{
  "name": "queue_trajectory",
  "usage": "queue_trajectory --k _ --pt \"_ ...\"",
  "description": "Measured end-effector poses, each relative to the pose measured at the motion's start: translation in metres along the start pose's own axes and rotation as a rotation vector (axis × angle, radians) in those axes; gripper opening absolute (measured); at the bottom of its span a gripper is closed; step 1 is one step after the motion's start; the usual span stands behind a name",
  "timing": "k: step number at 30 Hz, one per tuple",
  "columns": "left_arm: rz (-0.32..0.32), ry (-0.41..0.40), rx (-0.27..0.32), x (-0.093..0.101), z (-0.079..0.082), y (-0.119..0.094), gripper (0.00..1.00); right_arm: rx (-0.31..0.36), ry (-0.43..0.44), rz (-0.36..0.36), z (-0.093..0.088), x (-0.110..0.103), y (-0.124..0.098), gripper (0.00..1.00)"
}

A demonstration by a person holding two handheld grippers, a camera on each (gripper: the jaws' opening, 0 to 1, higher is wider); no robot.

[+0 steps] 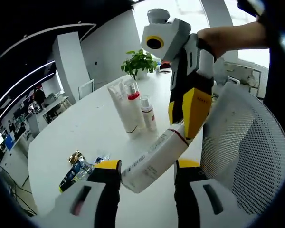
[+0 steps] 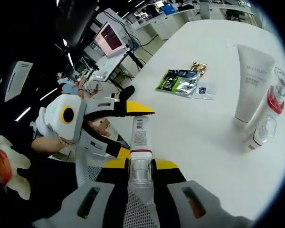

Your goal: Arrange the skincare products in the storage area until every visible bottle or jar stands upright without overlapping.

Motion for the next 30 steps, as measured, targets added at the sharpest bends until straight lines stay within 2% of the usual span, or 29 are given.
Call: queue_trajectory --k 6,11,19,22,25,27,30 --pt "-0.019 0.021 -0.007 0.002 -0.002 0.008 0.37 0.025 -0.026 -0.035 0.006 0.003 -0.009 0.19" --pt "-0.005 -0.033 0.032 0.000 0.002 0.011 0.34 0.109 -0.032 -0.044 0.023 0.004 -0.019 0.19" --pt "0.010 -0.088 0.053 0.001 0.008 0.012 0.31 0.181 -0.040 -0.043 0.041 0.004 -0.024 0.19" --pt "0.015 -0.108 0.061 0.000 0.008 0.011 0.30 0.199 -0.053 -0.034 0.046 0.005 -0.024 0.19" --pt "0.022 -0.136 0.070 -0.002 0.009 0.009 0.29 0.271 -0.164 0.006 0.060 -0.001 -0.023 0.19" --pt "0.021 -0.162 0.079 -0.001 0.011 0.009 0.29 0.280 -0.167 0.020 0.062 -0.007 -0.023 0.19" --pt "0.021 -0.221 0.107 -0.005 0.013 0.007 0.28 0.348 -0.143 0.038 0.075 -0.010 -0.024 0.20"
Point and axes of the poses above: the point that each gripper's makers call its tool centre point, and the gripper's own axes: y roughly forward along the fingers, x roughly to its right, z roughly out of its top, the point moved 1 cm from there along -y, roughly backward along the fingers, and after that the axes turned 11 degrees about x, right-handed, at the moved point
